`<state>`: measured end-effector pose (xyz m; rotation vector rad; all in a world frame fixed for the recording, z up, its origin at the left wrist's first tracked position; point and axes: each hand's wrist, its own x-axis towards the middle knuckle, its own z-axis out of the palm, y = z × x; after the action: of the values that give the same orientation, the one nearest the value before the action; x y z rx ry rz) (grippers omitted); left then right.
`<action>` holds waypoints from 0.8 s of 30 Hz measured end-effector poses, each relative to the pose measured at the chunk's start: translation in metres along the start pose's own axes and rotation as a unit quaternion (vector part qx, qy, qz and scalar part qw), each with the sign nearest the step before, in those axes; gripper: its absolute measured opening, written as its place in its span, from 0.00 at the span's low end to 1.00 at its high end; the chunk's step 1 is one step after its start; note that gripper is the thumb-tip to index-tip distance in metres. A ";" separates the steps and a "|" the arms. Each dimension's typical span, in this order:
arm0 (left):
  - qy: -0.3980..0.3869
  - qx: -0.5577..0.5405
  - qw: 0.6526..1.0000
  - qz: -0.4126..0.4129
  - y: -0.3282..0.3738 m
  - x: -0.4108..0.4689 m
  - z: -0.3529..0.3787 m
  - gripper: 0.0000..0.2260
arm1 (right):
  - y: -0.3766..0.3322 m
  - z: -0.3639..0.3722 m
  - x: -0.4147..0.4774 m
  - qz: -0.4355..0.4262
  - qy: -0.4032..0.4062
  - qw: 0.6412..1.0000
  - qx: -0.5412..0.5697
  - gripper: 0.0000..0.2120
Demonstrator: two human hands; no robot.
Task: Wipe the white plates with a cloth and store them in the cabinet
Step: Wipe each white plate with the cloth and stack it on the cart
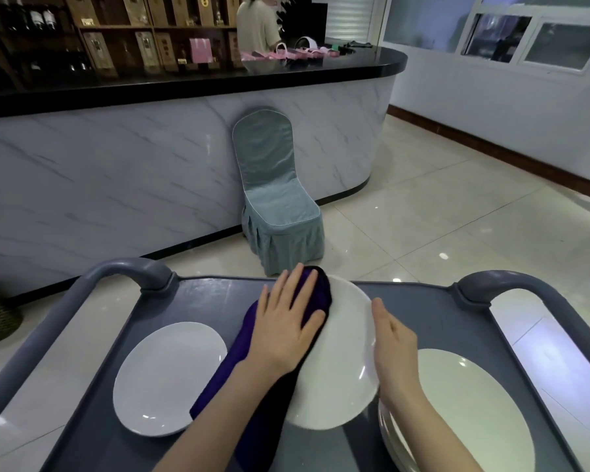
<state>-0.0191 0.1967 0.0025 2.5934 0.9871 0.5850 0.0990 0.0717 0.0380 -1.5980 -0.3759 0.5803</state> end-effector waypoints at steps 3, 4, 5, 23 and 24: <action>-0.008 -0.141 0.989 -0.043 -0.007 0.003 -0.012 0.28 | -0.011 -0.013 0.006 -0.066 -0.051 0.995 -0.056 0.18; -0.016 -0.179 0.982 -0.055 -0.007 0.006 -0.016 0.26 | -0.014 -0.016 0.007 -0.078 -0.073 0.992 -0.074 0.13; -0.020 -0.191 0.980 -0.058 -0.007 0.008 -0.021 0.24 | -0.017 -0.017 0.007 -0.090 -0.096 0.987 -0.091 0.11; 0.021 -0.446 0.881 -0.156 0.000 0.002 -0.022 0.07 | -0.043 -0.045 0.024 -0.183 -0.155 0.952 -0.191 0.11; -0.006 -0.424 0.897 -0.125 0.002 0.006 -0.025 0.08 | -0.043 -0.043 0.023 -0.190 -0.190 0.939 -0.215 0.10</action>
<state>-0.0262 0.2032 0.0269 1.6692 0.7918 0.7200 0.1462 0.0546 0.0792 -1.7578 -1.1398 0.5247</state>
